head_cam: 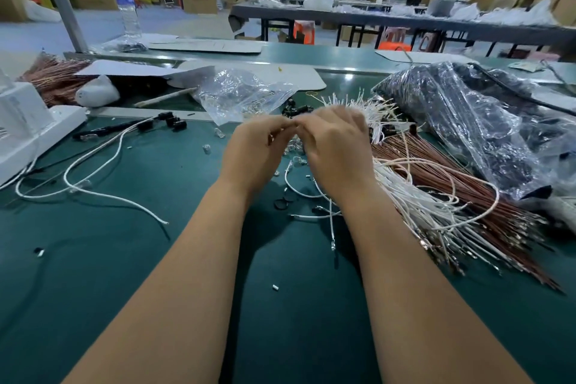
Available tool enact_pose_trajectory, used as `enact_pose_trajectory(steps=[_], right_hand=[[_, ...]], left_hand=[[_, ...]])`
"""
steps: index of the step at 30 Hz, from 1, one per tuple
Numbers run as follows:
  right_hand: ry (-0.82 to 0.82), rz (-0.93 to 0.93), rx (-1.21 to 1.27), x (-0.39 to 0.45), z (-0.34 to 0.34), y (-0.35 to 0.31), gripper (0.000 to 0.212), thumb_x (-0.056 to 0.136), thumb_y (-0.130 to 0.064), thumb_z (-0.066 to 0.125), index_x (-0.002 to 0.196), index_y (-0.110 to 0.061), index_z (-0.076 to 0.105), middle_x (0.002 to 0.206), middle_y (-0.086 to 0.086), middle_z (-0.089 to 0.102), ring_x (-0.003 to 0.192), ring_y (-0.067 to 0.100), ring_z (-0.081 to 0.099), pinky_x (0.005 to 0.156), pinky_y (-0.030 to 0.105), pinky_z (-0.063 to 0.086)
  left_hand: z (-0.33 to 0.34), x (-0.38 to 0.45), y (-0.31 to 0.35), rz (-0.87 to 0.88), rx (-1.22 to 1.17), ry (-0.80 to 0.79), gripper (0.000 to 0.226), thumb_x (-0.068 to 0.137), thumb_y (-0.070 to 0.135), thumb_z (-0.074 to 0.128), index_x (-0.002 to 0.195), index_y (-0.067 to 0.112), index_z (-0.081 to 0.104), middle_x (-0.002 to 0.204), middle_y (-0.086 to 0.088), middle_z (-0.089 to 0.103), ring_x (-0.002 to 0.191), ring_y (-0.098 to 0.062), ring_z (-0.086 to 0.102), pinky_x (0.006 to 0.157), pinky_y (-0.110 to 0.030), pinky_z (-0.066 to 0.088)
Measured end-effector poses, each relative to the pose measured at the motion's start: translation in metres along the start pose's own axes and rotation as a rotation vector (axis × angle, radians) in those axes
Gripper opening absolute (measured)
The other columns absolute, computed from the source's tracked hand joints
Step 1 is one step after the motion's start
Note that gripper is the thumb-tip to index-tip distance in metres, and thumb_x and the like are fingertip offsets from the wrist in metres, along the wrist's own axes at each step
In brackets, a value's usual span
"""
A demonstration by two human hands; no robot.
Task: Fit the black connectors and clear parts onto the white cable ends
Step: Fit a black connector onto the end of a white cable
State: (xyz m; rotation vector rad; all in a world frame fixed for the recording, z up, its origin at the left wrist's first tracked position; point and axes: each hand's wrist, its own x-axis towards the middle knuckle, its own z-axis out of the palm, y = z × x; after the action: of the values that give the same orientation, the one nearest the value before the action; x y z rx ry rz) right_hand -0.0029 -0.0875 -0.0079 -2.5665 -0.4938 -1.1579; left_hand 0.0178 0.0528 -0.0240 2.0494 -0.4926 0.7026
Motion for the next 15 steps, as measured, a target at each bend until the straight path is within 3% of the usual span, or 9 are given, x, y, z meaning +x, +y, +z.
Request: enact_pose_trajectory(steps=[5,9,15], right_hand=[[-0.130,0.107,0.111,-0.001,0.000,0.011,0.012,0.091,-0.014,0.062,0.095,-0.012,0.073,0.091,0.002,0.071,0.089,0.019,0.054,0.086,0.029,0.034],[-0.330,0.210,0.123,-0.003,0.004,0.013,0.012,0.085,-0.009,0.063,0.085,-0.016,0.072,0.084,0.003,0.068,0.087,0.021,0.055,0.078,0.033,0.043],[-0.316,0.362,0.088,-0.003,0.012,0.017,0.009,0.091,-0.016,0.062,0.083,-0.014,0.058,0.076,0.001,0.059,0.074,0.020,0.053,0.064,0.030,0.035]], left_hand=[[-0.001,-0.002,-0.002,-0.011,0.095,-0.056,0.018,0.088,0.013,0.063,0.102,0.017,0.073,0.087,0.003,0.072,0.078,-0.014,0.062,0.076,-0.029,0.051],[0.001,-0.002,-0.003,-0.077,0.186,-0.067,0.021,0.081,0.015,0.072,0.100,0.022,0.073,0.078,0.006,0.071,0.077,-0.013,0.062,0.077,-0.030,0.051],[0.007,-0.001,0.001,-0.169,0.140,-0.048,0.024,0.079,0.023,0.076,0.101,0.023,0.070,0.075,0.005,0.069,0.078,-0.018,0.065,0.078,-0.037,0.053]])
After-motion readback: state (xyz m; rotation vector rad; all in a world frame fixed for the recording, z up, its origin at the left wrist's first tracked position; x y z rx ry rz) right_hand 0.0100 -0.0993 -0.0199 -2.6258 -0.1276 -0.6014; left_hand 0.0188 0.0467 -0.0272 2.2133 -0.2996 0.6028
